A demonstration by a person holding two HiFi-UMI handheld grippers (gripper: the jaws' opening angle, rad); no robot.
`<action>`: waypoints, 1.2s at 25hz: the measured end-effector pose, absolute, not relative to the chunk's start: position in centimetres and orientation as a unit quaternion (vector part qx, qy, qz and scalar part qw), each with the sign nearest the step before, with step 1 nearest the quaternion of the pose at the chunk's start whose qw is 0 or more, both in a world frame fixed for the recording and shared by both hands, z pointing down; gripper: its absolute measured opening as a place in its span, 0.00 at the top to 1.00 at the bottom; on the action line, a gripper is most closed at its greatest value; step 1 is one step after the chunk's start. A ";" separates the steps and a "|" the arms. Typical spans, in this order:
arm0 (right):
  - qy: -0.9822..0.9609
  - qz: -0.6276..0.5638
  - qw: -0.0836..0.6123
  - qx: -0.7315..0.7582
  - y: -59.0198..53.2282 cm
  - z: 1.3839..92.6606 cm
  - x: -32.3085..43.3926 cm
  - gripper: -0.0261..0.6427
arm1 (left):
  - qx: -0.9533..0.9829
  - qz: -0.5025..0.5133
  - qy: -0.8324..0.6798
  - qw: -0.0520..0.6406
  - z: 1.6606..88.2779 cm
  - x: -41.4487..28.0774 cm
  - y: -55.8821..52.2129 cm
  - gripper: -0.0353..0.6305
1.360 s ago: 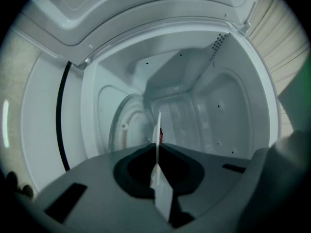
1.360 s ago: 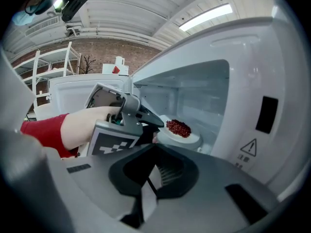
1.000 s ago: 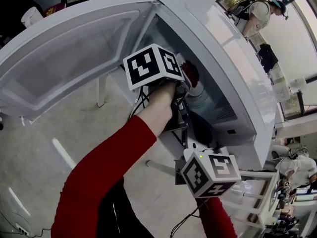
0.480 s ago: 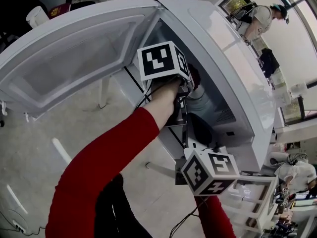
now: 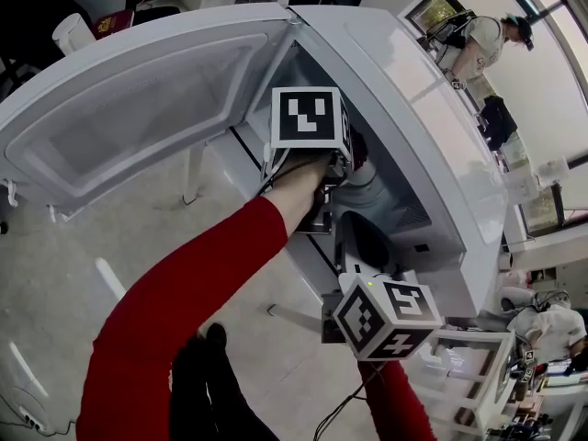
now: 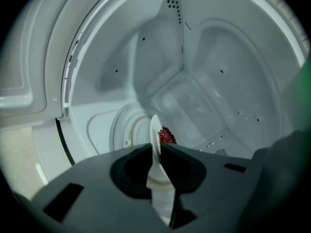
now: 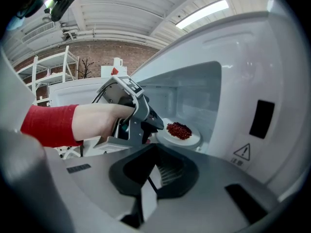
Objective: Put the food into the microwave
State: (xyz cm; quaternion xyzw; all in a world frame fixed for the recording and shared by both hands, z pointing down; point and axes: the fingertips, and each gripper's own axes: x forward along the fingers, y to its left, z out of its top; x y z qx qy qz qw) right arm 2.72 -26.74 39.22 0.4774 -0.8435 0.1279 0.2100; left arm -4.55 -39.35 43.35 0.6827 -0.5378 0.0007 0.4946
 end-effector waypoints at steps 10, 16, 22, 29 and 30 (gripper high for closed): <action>-0.849 0.128 0.216 0.465 -26.6 39.9 2.1 0.94 | 0.700 0.032 -0.550 0.455 43.1 -4.7 -39.9 0.85; -0.845 0.139 0.225 0.465 -26.9 40.7 1.8 0.94 | 0.705 0.054 -0.561 0.430 43.2 -4.9 -39.9 0.84; -0.844 0.148 0.225 0.465 -27.2 40.6 2.0 0.94 | 0.713 0.087 -0.577 0.388 43.0 -5.0 -39.9 0.82; -0.844 0.152 0.225 0.462 -27.3 40.5 2.0 0.94 | 0.714 0.089 -0.584 0.375 43.4 -5.1 -39.8 0.80; -0.844 0.152 0.225 0.462 -27.2 40.6 1.9 0.94 | 0.716 0.090 -0.585 0.371 43.4 -5.2 -39.8 0.80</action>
